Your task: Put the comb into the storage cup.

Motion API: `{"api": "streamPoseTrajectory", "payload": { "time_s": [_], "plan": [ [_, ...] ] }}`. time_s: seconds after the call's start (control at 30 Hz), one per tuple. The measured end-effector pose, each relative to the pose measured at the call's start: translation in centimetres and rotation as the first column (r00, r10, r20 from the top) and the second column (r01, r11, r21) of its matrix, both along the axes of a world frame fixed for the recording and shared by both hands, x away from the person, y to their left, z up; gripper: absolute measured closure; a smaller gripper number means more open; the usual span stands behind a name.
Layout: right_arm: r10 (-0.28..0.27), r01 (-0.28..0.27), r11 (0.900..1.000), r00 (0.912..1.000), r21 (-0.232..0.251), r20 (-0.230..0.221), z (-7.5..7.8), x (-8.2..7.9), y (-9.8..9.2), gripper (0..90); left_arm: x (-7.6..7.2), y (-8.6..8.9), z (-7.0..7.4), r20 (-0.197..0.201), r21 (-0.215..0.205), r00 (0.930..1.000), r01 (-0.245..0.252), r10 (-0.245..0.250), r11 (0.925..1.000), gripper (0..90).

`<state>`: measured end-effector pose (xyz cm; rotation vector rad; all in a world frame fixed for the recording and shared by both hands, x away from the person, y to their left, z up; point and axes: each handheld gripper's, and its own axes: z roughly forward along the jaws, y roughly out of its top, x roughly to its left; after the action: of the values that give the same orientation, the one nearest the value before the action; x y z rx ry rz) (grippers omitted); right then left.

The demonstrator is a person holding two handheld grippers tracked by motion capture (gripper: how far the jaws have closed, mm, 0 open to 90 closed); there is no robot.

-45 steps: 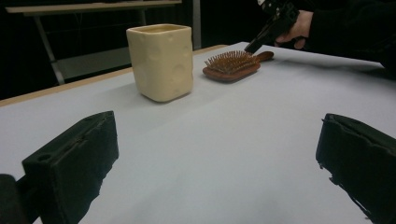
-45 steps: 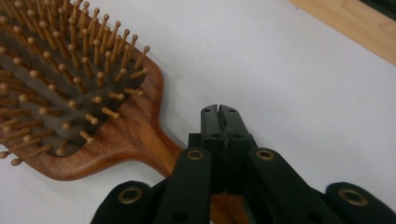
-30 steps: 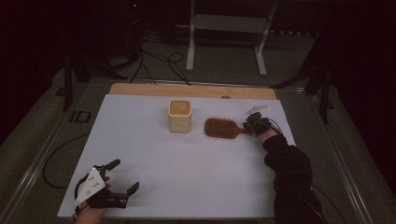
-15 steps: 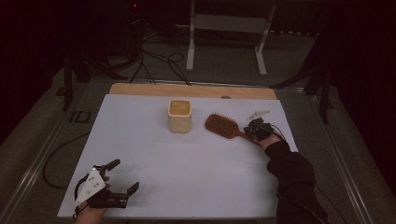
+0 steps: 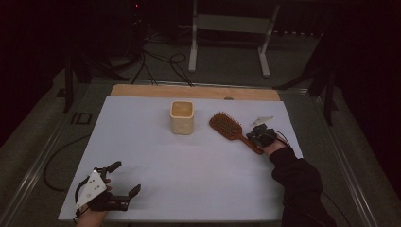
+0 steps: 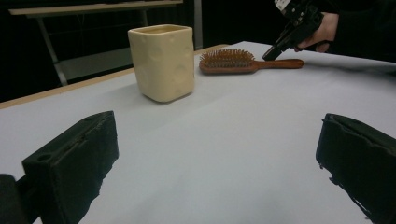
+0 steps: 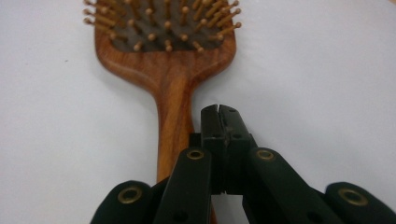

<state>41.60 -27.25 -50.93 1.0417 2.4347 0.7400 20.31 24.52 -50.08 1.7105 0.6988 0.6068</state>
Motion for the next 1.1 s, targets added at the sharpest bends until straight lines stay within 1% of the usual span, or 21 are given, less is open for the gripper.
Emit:
{"api": "streamPoseTrajectory", "payload": {
  "time_s": [0.23, 0.4, 0.67, 0.8, 0.93, 1.0, 1.03, 1.1],
  "plan": [
    [0.014, -0.014, 1.0, 0.9998, -0.013, -0.015, -0.3, -0.7, 0.3, 90.0, 0.0, 0.0, 0.0, 0.001, -0.001, 1.0, 0.0, 0.0, 1.0, 0.0],
    [0.008, -0.009, 1.0, 0.9999, -0.005, -0.013, -0.2, -1.1, 0.5, 90.0, 0.0, 0.0, 0.0, -0.001, -0.003, 1.0, 0.0, 0.0, 1.0, 0.0],
    [0.024, -0.024, 1.0, 0.9994, -0.014, -0.025, -0.2, -1.9, 1.0, 90.0, 0.0, 0.0, 0.0, 0.0, 0.0, 1.0, 0.0, 0.0, 1.0, 0.0],
    [0.031, -0.031, 1.0, 0.9992, -0.006, -0.026, -0.2, -2.2, 1.2, 90.0, 0.0, 0.0, 0.0, 0.001, -0.001, 1.0, -0.001, 0.001, 1.0, 0.0],
    [0.041, -0.041, 0.999, 0.9985, 0.004, -0.037, -0.3, -2.5, 1.5, 90.0, 0.0, 0.0, 0.0, -0.001, 0.0, 1.0, 0.001, -0.001, 1.0, 0.0],
    [0.039, -0.04, 0.999, 0.9987, -0.001, -0.033, -0.3, -2.7, 1.6, 90.0, 0.0, -0.1, 0.0, 0.0, 0.001, 1.0, 0.0, 0.0, 1.0, 0.0],
    [0.044, -0.043, 0.999, 0.9984, 0.005, -0.037, -0.3, -2.7, 1.6, 90.0, 0.0, -0.1, 0.0, -0.001, 0.001, 1.0, -0.001, 0.001, 1.0, 0.0],
    [0.035, -0.035, 0.999, 0.9989, -0.002, -0.031, -0.3, -2.8, 1.6, 90.0, 0.0, 0.0, 0.0, 0.0, 0.003, 1.0, -0.001, 0.001, 1.0, 0.0]
  ]
}}
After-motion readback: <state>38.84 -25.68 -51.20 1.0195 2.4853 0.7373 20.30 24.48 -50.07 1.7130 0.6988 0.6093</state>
